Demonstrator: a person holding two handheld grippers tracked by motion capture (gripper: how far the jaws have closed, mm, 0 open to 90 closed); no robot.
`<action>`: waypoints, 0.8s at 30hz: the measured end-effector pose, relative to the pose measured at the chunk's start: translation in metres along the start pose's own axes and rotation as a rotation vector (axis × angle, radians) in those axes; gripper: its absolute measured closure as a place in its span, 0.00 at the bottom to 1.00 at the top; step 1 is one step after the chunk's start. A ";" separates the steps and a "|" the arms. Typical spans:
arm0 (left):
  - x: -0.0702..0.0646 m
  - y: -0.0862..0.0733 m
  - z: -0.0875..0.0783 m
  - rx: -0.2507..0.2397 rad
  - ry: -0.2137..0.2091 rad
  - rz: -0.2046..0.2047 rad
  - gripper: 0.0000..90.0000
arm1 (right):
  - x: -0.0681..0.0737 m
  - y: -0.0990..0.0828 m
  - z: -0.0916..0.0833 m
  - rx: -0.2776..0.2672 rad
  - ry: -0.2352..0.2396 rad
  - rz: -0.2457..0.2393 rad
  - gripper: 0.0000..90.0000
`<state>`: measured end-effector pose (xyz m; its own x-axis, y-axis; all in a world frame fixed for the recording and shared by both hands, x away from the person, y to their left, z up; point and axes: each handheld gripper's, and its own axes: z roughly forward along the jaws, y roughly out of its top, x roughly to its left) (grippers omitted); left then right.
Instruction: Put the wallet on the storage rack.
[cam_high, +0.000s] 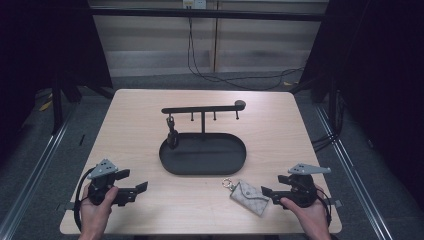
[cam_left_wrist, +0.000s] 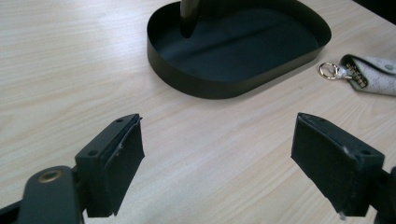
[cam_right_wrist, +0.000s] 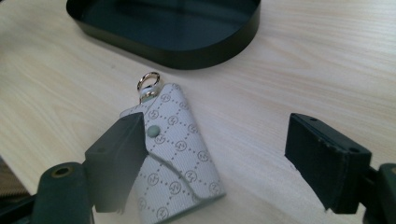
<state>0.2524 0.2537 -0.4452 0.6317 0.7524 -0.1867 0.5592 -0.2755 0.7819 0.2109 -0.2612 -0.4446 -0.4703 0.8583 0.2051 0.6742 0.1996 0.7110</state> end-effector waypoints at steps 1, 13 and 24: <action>0.000 -0.001 0.001 0.005 0.001 -0.001 0.18 | 0.001 0.002 0.000 0.021 0.005 -0.014 0.23; 0.009 -0.012 -0.001 0.011 -0.036 -0.037 0.18 | 0.015 0.023 0.022 0.281 0.063 -0.104 0.22; 0.006 -0.012 0.003 0.037 -0.056 -0.011 0.18 | 0.022 0.037 0.042 0.413 0.091 -0.156 0.19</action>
<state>0.2512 0.2599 -0.4578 0.6543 0.7207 -0.2288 0.5846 -0.2902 0.7576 0.2492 -0.2150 -0.4414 -0.6197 0.7619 0.1883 0.7536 0.5108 0.4137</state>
